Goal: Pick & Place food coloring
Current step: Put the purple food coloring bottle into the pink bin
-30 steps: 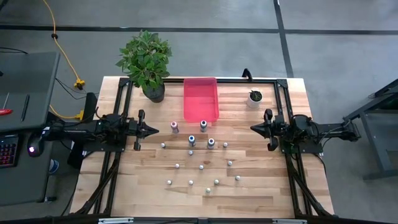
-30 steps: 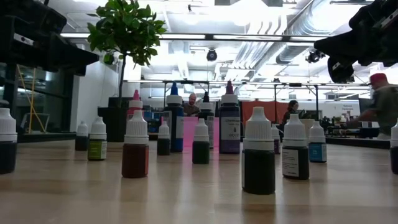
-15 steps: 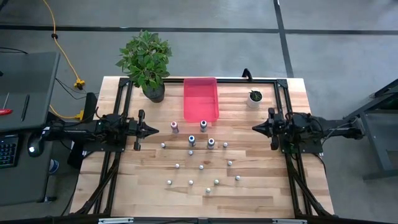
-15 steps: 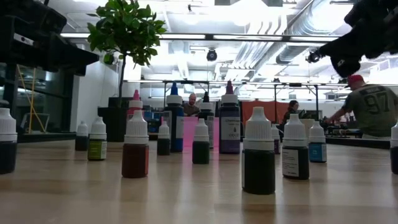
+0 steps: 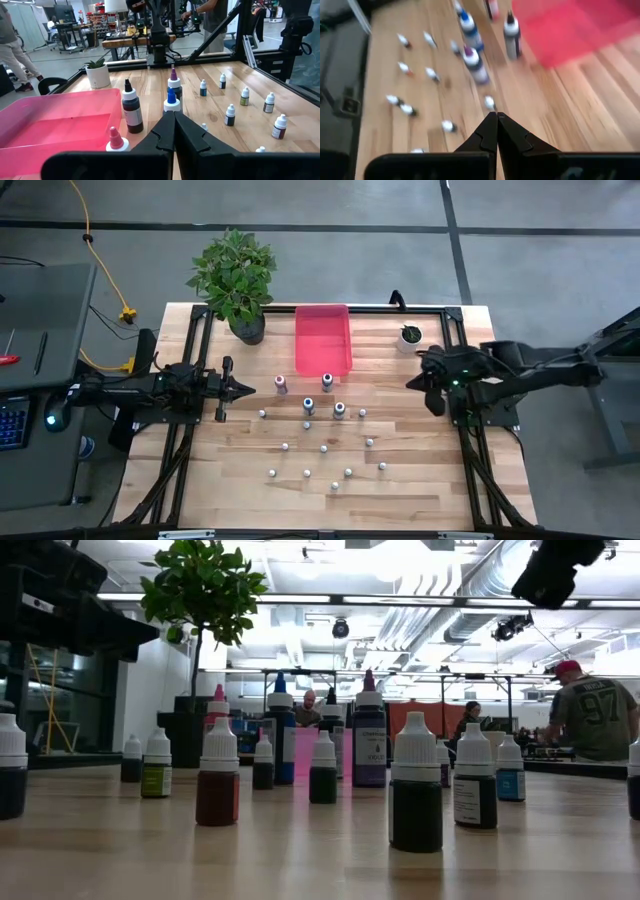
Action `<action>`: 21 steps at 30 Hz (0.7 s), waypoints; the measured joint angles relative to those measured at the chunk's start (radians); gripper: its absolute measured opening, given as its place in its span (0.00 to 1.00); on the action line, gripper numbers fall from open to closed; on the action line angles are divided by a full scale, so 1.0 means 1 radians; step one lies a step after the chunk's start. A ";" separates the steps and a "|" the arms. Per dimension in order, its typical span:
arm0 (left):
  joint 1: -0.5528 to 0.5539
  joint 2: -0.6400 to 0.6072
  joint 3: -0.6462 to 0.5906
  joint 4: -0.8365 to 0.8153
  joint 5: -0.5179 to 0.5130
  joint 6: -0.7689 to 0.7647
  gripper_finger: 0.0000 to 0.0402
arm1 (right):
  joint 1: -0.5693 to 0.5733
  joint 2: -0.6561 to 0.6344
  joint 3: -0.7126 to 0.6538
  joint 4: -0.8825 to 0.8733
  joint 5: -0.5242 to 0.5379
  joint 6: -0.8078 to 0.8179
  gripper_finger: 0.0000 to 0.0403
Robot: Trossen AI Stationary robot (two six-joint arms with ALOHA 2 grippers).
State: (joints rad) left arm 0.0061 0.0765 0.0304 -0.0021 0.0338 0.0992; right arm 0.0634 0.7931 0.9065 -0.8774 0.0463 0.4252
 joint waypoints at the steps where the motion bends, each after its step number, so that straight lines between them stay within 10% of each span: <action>1: 0.000 0.000 0.000 0.000 0.000 0.000 0.00 | 0.006 0.040 0.039 -0.045 0.000 -0.001 0.00; 21: 0.000 0.000 0.000 0.000 0.000 0.000 0.00 | 0.374 0.429 0.323 -0.240 0.011 -0.127 0.00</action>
State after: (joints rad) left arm 0.0059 0.0762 0.0304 -0.0021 0.0338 0.0990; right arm 0.4371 1.2223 1.2297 -1.1174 0.0577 0.2981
